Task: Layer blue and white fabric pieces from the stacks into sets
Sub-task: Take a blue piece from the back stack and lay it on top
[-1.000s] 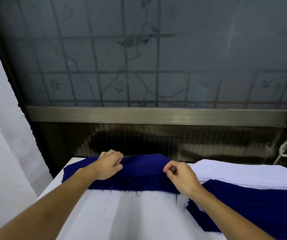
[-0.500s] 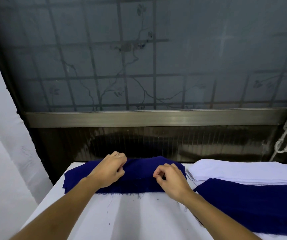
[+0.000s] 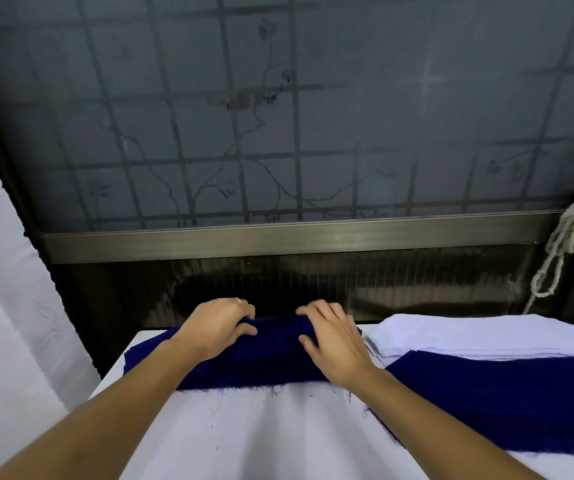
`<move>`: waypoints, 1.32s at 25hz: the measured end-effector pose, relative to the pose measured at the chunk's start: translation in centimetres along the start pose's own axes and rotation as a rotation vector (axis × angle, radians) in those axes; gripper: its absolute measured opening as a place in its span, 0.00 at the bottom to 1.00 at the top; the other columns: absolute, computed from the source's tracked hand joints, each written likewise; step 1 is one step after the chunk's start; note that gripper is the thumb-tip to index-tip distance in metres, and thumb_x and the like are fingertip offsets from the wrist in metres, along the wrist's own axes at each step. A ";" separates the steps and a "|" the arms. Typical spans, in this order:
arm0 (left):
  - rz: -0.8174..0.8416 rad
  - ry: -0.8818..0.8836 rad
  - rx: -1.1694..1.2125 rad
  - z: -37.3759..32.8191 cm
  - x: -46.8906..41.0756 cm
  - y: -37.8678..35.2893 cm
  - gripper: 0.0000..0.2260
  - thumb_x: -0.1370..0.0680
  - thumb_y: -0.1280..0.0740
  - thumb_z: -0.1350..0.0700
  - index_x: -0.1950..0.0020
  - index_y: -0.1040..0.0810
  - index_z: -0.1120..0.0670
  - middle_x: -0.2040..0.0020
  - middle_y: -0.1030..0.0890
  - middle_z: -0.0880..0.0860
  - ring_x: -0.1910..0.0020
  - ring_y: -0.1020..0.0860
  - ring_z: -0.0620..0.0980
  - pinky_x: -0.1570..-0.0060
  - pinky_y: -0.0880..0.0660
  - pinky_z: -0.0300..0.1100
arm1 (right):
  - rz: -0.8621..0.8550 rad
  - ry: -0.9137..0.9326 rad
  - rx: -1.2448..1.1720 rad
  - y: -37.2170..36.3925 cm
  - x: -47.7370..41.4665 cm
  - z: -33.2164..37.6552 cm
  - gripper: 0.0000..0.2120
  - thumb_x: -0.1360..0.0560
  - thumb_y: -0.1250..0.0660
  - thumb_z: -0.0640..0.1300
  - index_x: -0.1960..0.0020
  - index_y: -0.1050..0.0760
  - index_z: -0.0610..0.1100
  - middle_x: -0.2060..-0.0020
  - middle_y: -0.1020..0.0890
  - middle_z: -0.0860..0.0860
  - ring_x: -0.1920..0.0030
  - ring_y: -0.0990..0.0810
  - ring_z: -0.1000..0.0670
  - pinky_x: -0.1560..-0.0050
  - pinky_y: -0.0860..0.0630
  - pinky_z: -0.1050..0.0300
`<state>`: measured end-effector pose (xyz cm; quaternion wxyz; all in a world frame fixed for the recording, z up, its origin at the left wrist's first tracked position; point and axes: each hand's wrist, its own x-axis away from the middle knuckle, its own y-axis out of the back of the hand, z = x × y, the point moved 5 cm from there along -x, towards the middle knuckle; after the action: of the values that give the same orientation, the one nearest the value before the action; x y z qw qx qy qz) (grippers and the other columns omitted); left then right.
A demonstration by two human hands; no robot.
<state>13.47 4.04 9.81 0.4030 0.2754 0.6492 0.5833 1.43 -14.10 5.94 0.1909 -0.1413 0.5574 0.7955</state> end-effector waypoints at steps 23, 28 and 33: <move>-0.128 0.157 -0.116 -5.6 9.5 7.7 0.09 0.20 0.36 0.37 0.44 0.23 0.37 0.55 0.24 0.37 0.59 0.26 0.39 0.62 0.33 0.31 | -0.257 -0.134 0.029 14.7 11.4 -9.3 0.06 0.22 0.30 0.53 0.48 0.18 0.53 0.54 0.20 0.62 0.47 0.26 0.58 0.41 0.36 0.58; -0.160 0.367 0.393 -5.7 12.7 5.7 0.04 0.22 0.28 0.49 0.49 0.19 0.41 0.56 0.16 0.42 0.59 0.17 0.43 0.63 0.21 0.35 | -0.293 -0.330 -0.502 15.4 15.6 -11.9 0.02 0.20 0.31 0.47 0.52 0.20 0.52 0.56 0.16 0.58 0.51 0.18 0.56 0.53 0.23 0.64; -0.366 0.582 0.853 -6.8 16.2 1.9 0.04 0.21 0.29 0.53 0.53 0.15 0.50 0.58 0.14 0.47 0.59 0.15 0.48 0.65 0.21 0.36 | -0.339 -0.468 -0.747 14.5 18.8 -13.2 0.05 0.19 0.33 0.46 0.53 0.19 0.50 0.58 0.15 0.57 0.55 0.16 0.55 0.56 0.18 0.57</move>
<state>-0.97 14.12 8.36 0.1540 0.1241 0.9502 0.2407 -21.83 -28.18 5.32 0.3747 -0.1061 0.1440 0.9097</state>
